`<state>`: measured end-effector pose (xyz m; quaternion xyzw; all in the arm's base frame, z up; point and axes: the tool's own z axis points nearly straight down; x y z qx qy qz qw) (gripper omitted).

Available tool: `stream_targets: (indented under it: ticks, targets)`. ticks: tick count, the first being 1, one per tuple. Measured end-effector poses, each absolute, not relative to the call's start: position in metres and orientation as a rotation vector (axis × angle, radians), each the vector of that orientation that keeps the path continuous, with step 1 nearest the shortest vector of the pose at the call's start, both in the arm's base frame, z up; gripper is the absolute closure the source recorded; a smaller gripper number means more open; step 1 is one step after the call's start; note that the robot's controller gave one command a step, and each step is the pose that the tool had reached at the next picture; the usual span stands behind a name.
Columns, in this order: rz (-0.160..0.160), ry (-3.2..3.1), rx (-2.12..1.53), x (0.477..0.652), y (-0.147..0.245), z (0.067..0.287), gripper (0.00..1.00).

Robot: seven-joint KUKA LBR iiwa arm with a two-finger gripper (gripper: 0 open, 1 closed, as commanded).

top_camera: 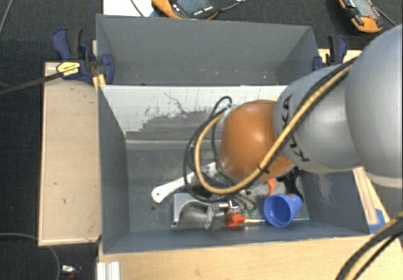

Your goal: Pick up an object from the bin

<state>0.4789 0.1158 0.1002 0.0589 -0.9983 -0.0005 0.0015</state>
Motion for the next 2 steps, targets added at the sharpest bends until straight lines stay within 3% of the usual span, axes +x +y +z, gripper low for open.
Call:
stream_targets:
  ticks: [1,2]
  targets:
    - [-0.007,-3.148,0.100,0.4891,0.1050,0.0703,0.00]
    - [-0.008,-3.145,0.066,0.4877,0.1037,0.0704,1.00]
